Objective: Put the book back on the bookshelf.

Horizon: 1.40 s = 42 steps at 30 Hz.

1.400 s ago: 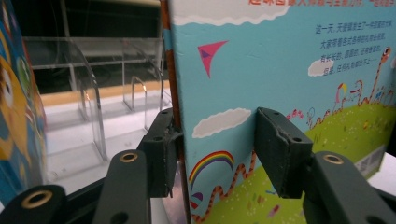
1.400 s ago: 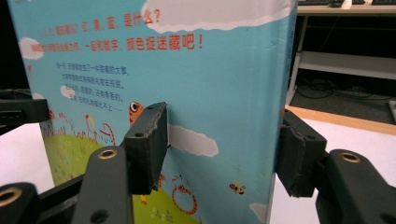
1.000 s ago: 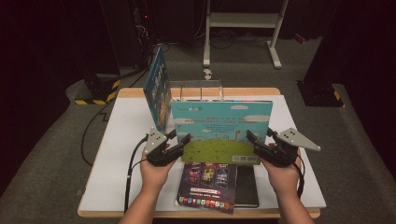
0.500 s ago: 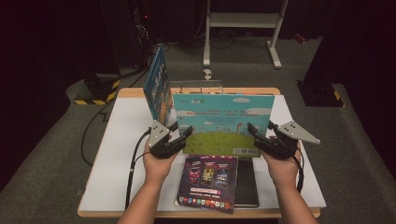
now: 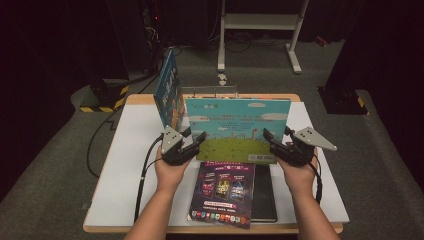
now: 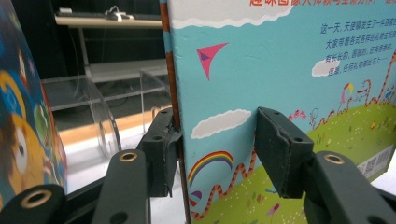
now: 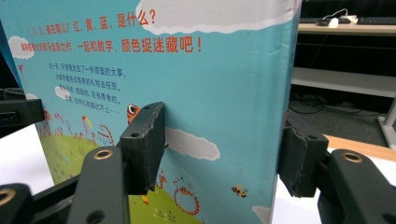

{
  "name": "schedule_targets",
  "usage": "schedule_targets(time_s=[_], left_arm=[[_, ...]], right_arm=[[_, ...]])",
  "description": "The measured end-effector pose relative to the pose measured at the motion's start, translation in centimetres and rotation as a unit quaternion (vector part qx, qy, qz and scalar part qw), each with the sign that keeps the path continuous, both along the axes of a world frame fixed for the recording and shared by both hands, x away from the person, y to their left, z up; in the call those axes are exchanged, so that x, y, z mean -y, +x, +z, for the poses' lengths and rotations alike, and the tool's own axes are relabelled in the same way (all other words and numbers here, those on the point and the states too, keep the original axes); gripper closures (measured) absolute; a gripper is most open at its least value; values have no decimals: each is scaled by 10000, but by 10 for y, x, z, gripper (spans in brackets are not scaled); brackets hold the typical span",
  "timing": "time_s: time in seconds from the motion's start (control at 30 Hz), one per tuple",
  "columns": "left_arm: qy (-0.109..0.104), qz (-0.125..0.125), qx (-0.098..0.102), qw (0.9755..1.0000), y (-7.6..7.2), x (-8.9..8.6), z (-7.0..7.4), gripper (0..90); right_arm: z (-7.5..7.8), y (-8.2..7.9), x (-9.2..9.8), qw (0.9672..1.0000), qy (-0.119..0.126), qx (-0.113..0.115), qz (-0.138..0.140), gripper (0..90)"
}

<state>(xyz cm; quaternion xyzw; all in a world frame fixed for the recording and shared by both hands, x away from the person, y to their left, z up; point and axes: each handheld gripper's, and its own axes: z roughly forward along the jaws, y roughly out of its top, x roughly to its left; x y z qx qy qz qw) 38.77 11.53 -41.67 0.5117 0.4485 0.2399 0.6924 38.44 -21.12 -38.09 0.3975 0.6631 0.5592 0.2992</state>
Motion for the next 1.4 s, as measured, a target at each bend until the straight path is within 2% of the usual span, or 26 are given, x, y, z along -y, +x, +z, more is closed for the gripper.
schedule_targets(time_s=[0.1,0.3,0.4,0.53,0.6,0.83,0.9,1.0,1.03,1.23,1.33,1.4], left_arm=[[-54,6,-19,10000,-4,0,1,489],[56,43,135,9999,-14,0,-1,464],[33,52,183,9998,-18,1,-1,457],[87,117,230,9996,-22,-1,-1,454],[3,153,223,9996,-22,-3,-2,444],[-25,153,232,9996,-25,-5,-2,443],[-32,146,241,9996,-25,-6,-2,440],[-83,153,252,9995,-26,-6,-2,440],[-139,162,257,9994,-26,-6,-2,440],[-91,177,253,9995,-27,-8,-3,438],[-118,235,245,9994,-28,-11,-3,442],[-127,271,231,9993,-30,-16,-4,445]], right_arm=[[-2,-7,0,9999,1,123,55,401],[-5,-22,2,9997,54,129,198,398],[-6,-28,4,9995,92,115,274,401],[-7,-33,6,9992,104,121,373,397],[-7,-34,6,9990,104,128,417,390],[-8,-34,7,9982,148,118,573,325],[-7,-35,6,9981,69,175,591,311],[-4,-36,6,9974,98,229,675,293],[-2,-36,6,9971,105,242,709,296],[6,-36,7,9952,103,344,912,353],[7,-38,4,9939,36,390,1027,457],[7,-39,5,9916,77,360,1238,479]])
